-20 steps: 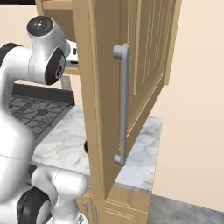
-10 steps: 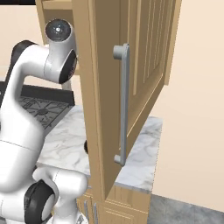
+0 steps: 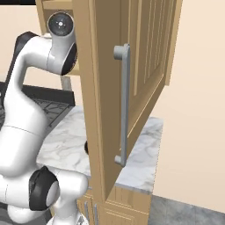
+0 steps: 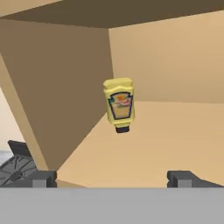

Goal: Move the hot dog bun to the plate on the dining table and place the condiment next to that plate. Then navigate to the fridge and take the sausage and place it on the plate as well.

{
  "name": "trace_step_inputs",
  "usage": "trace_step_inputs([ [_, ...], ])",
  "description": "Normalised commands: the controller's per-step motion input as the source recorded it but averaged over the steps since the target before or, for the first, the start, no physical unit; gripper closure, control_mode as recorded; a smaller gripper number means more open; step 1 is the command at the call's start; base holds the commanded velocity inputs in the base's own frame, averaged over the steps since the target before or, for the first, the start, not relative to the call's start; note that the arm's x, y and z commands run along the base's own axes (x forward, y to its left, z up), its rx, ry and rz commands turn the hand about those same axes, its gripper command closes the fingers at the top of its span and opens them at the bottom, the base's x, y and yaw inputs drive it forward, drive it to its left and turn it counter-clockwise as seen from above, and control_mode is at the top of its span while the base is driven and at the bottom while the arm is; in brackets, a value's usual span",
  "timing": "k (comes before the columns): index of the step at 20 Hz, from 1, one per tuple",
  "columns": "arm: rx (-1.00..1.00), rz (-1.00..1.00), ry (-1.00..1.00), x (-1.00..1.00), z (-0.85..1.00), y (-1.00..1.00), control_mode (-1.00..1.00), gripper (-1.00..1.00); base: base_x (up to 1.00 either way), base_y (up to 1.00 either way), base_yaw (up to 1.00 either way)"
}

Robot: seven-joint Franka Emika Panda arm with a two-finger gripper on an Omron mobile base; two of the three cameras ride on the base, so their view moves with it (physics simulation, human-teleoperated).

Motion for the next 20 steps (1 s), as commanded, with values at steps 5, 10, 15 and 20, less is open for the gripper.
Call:
trace_step_inputs([
  [5, 0.01, 0.04, 0.07, 0.14, 0.33, 0.01, -1.0, -1.0, 0.0, 0.0, 0.0],
  [10, 0.1, 0.12, 0.0, 0.0, -0.13, 0.0, -1.0, -1.0, 0.0, 0.0, 0.0],
  [15, 0.11, 0.13, 0.0, 0.04, -0.45, 0.0, -1.0, -1.0, 0.0, 0.0, 0.0],
  [20, 0.01, 0.1, -0.04, 0.2, -0.1, 0.15, -1.0, -1.0, 0.0, 0.0, 0.0],
])
